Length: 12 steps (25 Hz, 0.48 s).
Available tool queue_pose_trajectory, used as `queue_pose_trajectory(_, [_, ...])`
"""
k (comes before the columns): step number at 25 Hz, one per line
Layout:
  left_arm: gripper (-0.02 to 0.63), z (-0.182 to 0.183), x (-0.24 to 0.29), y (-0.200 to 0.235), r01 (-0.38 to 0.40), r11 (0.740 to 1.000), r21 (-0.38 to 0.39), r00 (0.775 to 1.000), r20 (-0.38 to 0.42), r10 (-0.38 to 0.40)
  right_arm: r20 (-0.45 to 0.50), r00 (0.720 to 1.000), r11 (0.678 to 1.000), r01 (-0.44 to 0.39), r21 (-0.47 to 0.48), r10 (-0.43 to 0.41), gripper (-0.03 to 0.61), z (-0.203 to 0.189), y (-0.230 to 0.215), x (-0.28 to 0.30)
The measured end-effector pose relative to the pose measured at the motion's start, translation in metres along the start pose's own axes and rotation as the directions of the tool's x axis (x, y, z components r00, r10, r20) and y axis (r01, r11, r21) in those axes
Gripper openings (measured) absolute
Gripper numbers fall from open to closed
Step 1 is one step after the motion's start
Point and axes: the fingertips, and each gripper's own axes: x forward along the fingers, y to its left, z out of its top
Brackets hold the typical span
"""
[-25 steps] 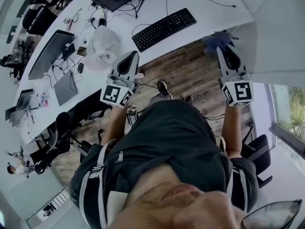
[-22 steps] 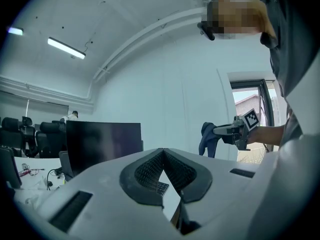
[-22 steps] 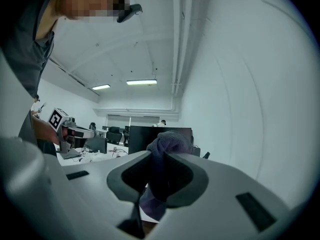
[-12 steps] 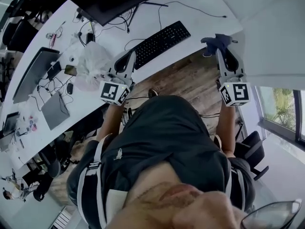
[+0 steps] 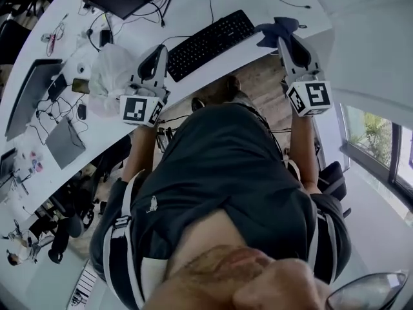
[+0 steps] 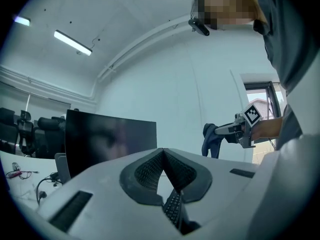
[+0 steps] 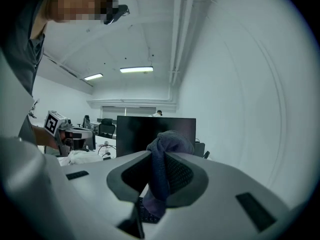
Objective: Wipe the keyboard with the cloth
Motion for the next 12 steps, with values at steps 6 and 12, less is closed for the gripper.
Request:
queue_pose_trajectory(6, [0.005, -0.002, 0.032, 0.005, -0.141, 0.990, 0.000, 0.987, -0.078, 0.141, -0.078, 0.986, 0.989, -0.145, 0.026, 0.146, 0.064, -0.050, -0.042, 0.074])
queue_pose_trajectory(12, [0.005, -0.021, 0.052, -0.008, -0.266, 0.960, -0.086, 0.956, -0.151, 0.251, -0.163, 0.952, 0.962, -0.240, 0.127, 0.259, 0.064, -0.128, -0.082, 0.140])
